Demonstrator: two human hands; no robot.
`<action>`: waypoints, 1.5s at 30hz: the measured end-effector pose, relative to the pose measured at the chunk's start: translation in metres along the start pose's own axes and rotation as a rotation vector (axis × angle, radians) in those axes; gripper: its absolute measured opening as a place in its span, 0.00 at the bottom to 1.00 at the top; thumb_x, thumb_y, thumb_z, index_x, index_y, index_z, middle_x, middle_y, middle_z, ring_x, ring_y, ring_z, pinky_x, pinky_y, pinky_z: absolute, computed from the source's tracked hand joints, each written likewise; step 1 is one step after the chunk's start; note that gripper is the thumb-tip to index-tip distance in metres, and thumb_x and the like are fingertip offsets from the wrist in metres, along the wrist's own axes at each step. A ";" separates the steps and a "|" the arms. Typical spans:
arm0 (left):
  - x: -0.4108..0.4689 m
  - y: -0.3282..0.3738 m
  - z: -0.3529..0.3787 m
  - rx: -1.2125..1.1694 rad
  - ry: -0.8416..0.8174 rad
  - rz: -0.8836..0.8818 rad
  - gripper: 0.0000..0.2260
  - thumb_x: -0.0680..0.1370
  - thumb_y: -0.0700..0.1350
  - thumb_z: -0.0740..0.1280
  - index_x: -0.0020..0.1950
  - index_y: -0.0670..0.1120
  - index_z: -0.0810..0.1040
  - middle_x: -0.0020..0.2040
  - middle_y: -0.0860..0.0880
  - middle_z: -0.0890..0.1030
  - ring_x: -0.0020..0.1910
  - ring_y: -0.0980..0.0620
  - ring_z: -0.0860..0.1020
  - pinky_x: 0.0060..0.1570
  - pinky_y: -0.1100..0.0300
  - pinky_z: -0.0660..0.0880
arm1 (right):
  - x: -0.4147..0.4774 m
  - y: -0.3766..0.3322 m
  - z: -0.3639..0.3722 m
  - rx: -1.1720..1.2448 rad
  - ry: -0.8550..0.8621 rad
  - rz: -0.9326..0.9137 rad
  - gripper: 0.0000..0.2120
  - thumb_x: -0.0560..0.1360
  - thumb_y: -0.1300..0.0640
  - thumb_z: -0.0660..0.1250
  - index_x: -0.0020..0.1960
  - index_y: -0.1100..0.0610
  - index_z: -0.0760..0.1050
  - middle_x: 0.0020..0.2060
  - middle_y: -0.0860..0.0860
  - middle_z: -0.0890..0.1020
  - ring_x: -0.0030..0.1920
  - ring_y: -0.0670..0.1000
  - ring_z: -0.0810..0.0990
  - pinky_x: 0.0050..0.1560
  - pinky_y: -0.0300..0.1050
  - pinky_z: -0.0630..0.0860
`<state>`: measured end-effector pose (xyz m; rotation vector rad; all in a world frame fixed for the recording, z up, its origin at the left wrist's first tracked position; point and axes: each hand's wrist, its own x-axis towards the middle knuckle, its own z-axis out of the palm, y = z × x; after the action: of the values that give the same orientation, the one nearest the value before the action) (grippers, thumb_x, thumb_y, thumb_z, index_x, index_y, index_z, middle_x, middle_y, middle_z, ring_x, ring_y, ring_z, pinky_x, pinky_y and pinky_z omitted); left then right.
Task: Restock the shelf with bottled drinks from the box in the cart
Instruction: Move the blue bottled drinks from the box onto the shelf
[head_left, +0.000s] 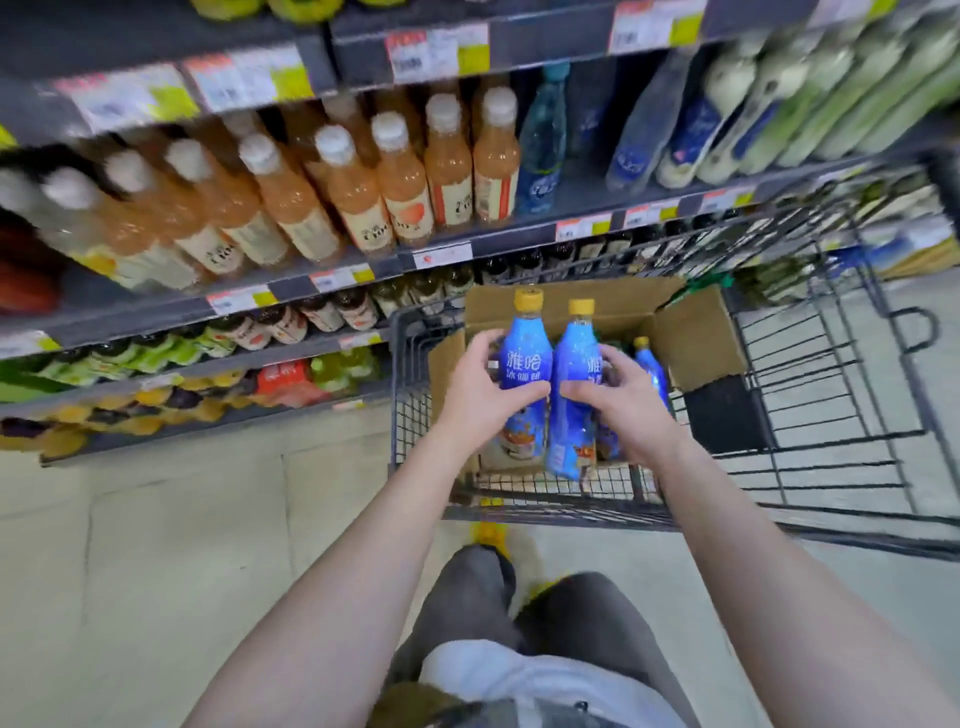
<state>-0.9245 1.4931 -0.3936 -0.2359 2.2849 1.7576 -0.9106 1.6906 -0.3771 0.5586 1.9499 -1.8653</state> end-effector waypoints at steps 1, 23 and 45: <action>-0.009 0.005 -0.004 -0.005 0.016 0.013 0.34 0.66 0.43 0.84 0.67 0.55 0.72 0.60 0.53 0.80 0.55 0.57 0.82 0.54 0.59 0.80 | -0.007 -0.004 0.004 -0.028 0.006 -0.023 0.22 0.71 0.65 0.77 0.62 0.53 0.78 0.50 0.51 0.87 0.48 0.51 0.86 0.50 0.51 0.83; -0.284 0.068 -0.173 0.069 0.548 0.175 0.37 0.65 0.48 0.84 0.71 0.54 0.73 0.59 0.56 0.82 0.54 0.56 0.83 0.56 0.54 0.82 | -0.217 -0.074 0.175 -0.338 -0.167 -0.574 0.35 0.67 0.53 0.82 0.69 0.51 0.72 0.52 0.42 0.81 0.50 0.38 0.80 0.55 0.42 0.78; -0.413 0.020 -0.562 0.148 0.784 0.233 0.33 0.66 0.45 0.84 0.68 0.54 0.74 0.59 0.55 0.81 0.53 0.67 0.78 0.49 0.73 0.74 | -0.313 -0.131 0.565 -0.256 -0.309 -0.785 0.30 0.68 0.52 0.81 0.67 0.49 0.73 0.53 0.43 0.83 0.50 0.43 0.84 0.54 0.52 0.83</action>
<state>-0.5899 0.9464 -0.1186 -0.7742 3.0701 1.7986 -0.7144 1.1143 -0.1248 -0.6310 2.3068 -1.8801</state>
